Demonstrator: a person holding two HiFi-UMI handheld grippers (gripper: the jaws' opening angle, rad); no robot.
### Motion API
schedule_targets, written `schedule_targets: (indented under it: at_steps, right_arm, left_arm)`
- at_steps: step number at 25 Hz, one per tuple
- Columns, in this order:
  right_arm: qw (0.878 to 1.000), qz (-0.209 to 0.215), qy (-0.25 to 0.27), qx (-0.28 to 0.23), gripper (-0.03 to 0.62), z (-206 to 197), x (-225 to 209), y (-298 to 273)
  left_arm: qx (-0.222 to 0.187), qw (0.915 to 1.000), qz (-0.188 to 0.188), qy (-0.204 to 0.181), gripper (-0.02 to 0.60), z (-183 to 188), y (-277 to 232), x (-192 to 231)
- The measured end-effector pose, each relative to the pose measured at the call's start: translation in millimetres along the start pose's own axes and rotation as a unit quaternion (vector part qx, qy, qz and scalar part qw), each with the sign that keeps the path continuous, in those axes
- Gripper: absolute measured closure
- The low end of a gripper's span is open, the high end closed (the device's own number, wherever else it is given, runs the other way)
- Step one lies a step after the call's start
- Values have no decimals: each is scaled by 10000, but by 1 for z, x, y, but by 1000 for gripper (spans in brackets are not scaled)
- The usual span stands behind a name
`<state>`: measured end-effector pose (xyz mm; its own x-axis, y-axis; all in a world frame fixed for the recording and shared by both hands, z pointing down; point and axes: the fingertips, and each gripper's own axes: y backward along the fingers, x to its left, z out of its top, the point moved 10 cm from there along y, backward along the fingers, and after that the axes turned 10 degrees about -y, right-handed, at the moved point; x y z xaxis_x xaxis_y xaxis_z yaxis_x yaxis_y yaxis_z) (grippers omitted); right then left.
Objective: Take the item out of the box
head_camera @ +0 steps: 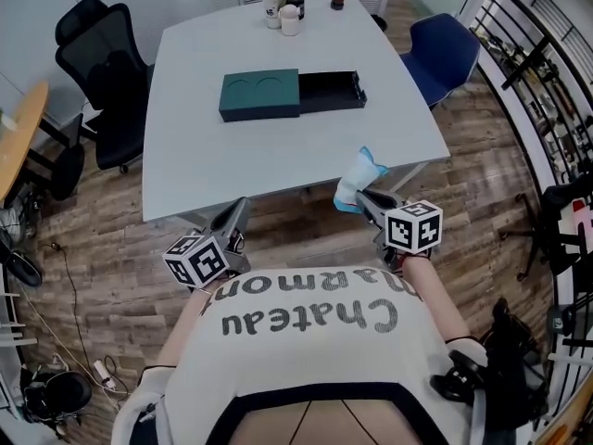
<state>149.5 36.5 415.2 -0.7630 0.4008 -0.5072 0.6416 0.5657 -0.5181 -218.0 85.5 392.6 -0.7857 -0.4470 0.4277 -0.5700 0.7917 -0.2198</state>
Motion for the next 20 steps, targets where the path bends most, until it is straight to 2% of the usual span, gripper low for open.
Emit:
schedule_targets:
  at_steps: [20]
  right_arm:
    - [9998, -106, -94, 165, 576, -11, -5, -1]
  left_arm:
    - [141, 9999, -35, 55, 581, -7, -3, 3]
